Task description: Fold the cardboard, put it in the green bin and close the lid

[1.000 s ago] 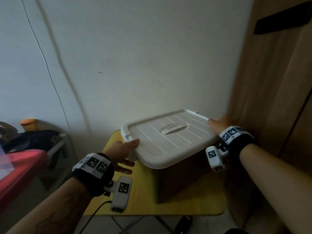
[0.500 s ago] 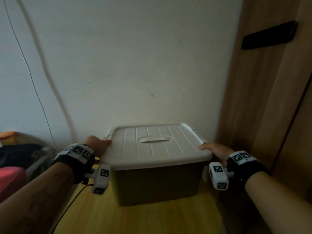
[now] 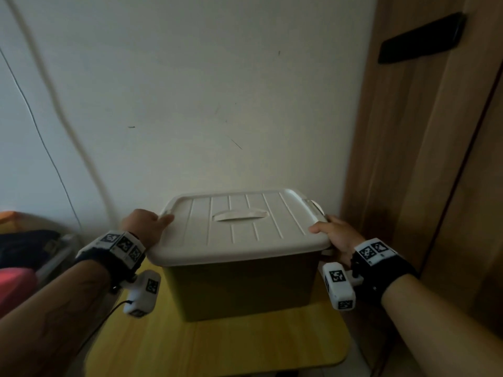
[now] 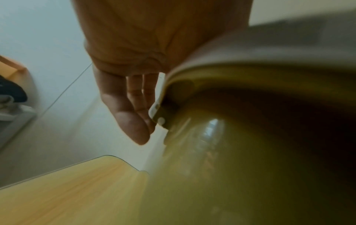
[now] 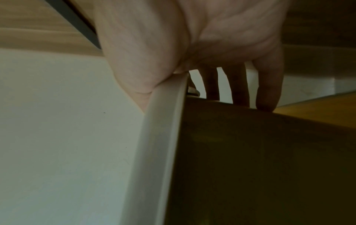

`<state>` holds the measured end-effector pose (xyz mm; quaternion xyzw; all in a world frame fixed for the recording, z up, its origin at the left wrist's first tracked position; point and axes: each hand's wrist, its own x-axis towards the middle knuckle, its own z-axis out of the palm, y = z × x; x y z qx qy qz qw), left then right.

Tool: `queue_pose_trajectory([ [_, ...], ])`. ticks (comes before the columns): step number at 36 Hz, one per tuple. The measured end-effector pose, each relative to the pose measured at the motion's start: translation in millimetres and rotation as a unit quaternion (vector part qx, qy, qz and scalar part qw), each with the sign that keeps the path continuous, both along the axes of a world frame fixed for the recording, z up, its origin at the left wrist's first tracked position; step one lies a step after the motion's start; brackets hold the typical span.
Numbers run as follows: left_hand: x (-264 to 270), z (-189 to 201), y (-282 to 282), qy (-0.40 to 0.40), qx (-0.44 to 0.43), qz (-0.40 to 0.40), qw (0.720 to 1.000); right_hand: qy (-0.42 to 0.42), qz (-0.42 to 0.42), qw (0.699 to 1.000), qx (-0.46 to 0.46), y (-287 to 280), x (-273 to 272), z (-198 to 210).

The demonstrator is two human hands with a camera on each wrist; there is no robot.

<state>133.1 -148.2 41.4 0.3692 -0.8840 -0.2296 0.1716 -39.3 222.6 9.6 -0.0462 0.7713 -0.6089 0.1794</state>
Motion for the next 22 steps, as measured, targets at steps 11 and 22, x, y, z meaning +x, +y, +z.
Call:
queue_pose_trajectory([
  [11, -6, -8, -7, 0.007, -0.024, 0.001, 1.0, 0.097, 0.012, 0.995, 0.023, -4, 13, 7],
  [22, -13, -12, -13, -0.035, -0.059, 0.016, 0.998, 0.157, -0.033, 0.984, 0.08, -7, 3, 20],
])
